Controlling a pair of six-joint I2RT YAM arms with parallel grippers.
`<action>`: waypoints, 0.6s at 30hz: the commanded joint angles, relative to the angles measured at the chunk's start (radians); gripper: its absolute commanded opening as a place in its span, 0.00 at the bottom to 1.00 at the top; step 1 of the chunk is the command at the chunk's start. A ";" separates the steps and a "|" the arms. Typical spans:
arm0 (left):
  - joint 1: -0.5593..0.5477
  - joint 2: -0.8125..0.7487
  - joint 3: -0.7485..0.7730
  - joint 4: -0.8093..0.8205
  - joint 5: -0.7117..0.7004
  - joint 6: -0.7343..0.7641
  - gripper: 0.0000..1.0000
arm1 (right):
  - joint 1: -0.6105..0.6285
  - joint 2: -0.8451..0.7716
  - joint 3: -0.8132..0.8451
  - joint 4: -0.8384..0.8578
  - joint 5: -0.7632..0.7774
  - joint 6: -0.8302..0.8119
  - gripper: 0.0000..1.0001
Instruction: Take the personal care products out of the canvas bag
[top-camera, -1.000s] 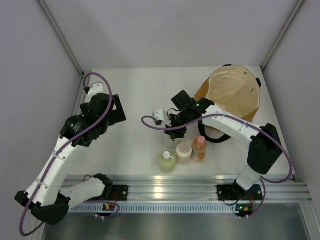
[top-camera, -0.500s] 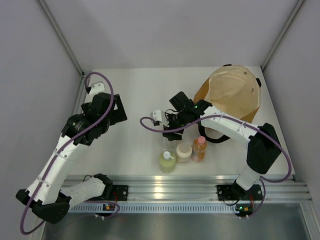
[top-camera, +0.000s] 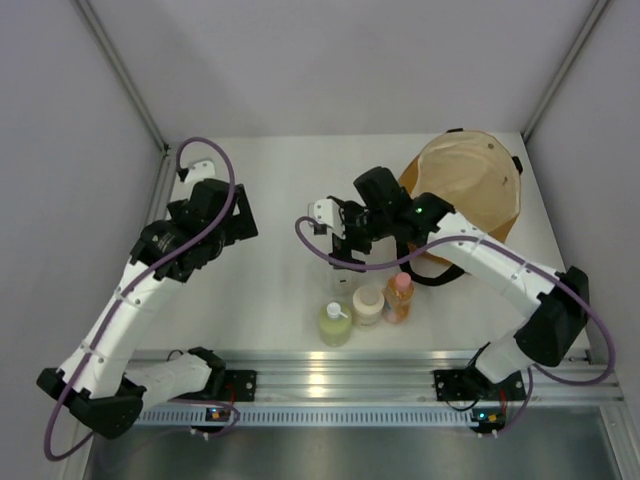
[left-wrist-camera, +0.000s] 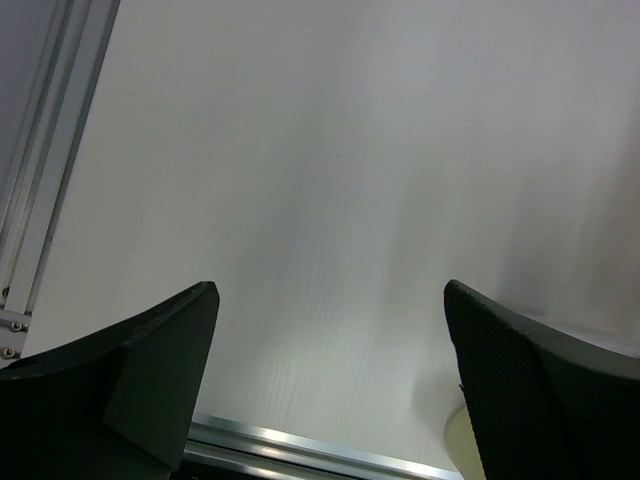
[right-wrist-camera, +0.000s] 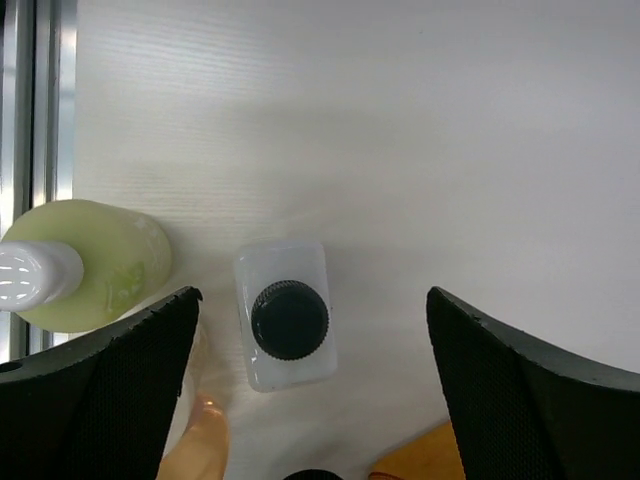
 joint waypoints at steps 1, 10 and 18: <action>0.005 0.023 0.072 0.007 -0.021 0.031 0.98 | 0.005 -0.096 0.069 0.066 0.021 0.050 0.93; 0.005 0.080 0.196 0.002 0.005 0.076 0.98 | -0.052 -0.183 0.177 0.059 0.432 0.402 1.00; 0.003 0.147 0.326 -0.041 -0.006 0.137 0.98 | -0.224 -0.263 0.225 0.000 0.575 0.699 0.99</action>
